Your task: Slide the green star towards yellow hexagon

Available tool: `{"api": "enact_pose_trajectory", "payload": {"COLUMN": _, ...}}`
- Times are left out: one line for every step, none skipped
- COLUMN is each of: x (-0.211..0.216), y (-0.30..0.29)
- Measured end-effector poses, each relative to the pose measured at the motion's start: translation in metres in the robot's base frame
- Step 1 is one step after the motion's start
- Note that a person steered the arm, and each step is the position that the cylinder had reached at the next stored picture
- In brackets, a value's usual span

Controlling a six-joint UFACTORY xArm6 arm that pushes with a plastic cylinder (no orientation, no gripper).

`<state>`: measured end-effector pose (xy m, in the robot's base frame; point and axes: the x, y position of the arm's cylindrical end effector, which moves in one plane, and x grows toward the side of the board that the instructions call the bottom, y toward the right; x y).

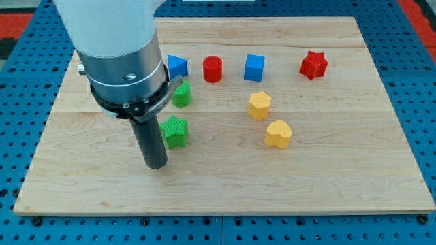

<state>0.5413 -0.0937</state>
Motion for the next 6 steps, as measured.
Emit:
{"api": "enact_pose_trajectory", "payload": {"x": -0.021, "y": 0.010}}
{"api": "enact_pose_trajectory", "payload": {"x": -0.013, "y": 0.008}}
{"api": "enact_pose_trajectory", "payload": {"x": 0.026, "y": -0.011}}
{"api": "enact_pose_trajectory", "payload": {"x": -0.008, "y": -0.032}}
{"api": "enact_pose_trajectory", "payload": {"x": -0.050, "y": -0.012}}
{"api": "enact_pose_trajectory", "payload": {"x": -0.050, "y": 0.035}}
